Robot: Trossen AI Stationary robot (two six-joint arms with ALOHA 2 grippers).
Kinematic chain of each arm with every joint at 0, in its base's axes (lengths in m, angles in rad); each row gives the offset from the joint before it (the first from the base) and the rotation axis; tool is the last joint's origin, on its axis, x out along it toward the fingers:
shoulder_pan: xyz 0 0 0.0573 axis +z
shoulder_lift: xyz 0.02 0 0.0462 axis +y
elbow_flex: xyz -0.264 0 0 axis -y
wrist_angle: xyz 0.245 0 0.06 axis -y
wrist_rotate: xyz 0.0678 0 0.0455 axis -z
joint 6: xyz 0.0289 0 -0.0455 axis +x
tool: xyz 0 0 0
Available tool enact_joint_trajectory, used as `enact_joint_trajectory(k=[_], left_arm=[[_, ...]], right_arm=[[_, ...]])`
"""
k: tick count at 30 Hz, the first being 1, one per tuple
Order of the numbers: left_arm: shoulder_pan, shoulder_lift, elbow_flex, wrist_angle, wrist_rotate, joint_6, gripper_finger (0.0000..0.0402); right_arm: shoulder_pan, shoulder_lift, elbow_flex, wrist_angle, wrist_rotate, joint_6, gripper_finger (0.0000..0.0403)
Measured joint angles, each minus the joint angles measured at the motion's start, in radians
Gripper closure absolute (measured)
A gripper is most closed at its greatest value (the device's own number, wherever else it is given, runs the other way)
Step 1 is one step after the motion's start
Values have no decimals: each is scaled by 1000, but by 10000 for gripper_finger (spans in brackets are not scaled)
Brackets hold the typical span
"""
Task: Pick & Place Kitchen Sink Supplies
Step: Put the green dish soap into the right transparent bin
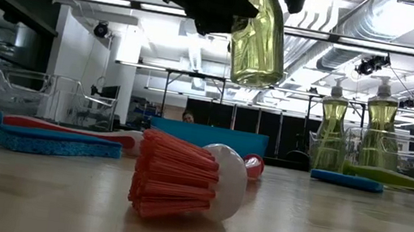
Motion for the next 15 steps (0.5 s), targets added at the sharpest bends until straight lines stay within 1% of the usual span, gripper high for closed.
enact_joint_trajectory(k=[7,15], left_arm=[[1,0,0,0,-5,12,133],[2,-1,0,-18,-73,47,133]], right_arm=[[-4,0,0,-1,42,26,125],[-4,0,-2,-4,138,20,125]])
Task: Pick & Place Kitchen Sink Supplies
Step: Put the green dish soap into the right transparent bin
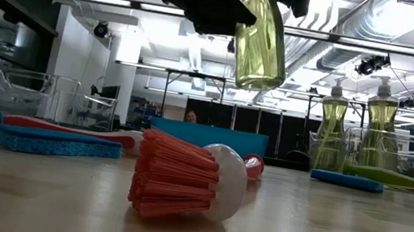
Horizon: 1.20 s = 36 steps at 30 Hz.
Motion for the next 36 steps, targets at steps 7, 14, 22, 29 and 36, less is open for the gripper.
enact_joint_trajectory(k=[7,14,22,29,36], left_arm=[[28,-38,2,-88,-19,9,133],[76,-108,2,-190,-32,51,133],[98,-196,1,-335,-104,121,133],[98,-282,1,-422,-207,188,133],[98,-379,1,-475,-361,308,133]], right_arm=[[0,-1,0,1,74,2,125],[0,-5,0,-4,160,1,127],[-10,-23,-1,-46,268,-13,129],[-20,-53,-1,-72,422,-11,129],[-33,-108,2,-199,712,64,129]])
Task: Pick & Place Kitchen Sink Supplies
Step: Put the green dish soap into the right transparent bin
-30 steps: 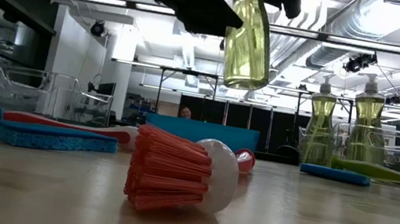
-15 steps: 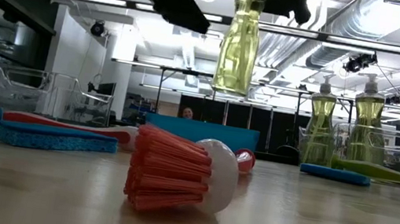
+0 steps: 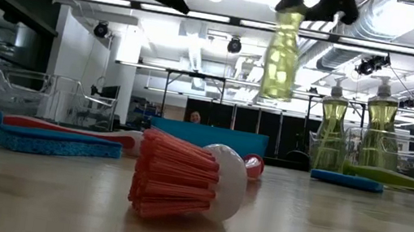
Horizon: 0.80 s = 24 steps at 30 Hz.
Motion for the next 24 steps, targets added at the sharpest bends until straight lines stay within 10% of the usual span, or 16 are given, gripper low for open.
enact_joint_trajectory(k=[7,24], left_arm=[[0,-65,-1,-38,-53,82,133],[0,-96,-1,-57,-68,117,133]], right_arm=[[1,-66,0,-258,227,279,129],[-86,-111,0,-582,248,435,128]])
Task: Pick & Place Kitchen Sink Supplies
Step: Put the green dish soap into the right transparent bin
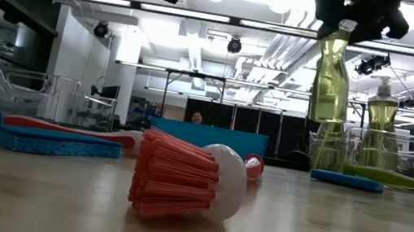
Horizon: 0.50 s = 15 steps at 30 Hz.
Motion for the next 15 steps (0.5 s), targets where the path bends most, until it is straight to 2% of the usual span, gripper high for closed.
enact_joint_trajectory(k=[6,15], left_arm=[[0,0,0,-2,3,-1,133],[0,0,0,-2,6,-11,133]], right_arm=[[-32,-18,0,-173,2,164,128],[-84,-19,-2,-309,14,275,128]])
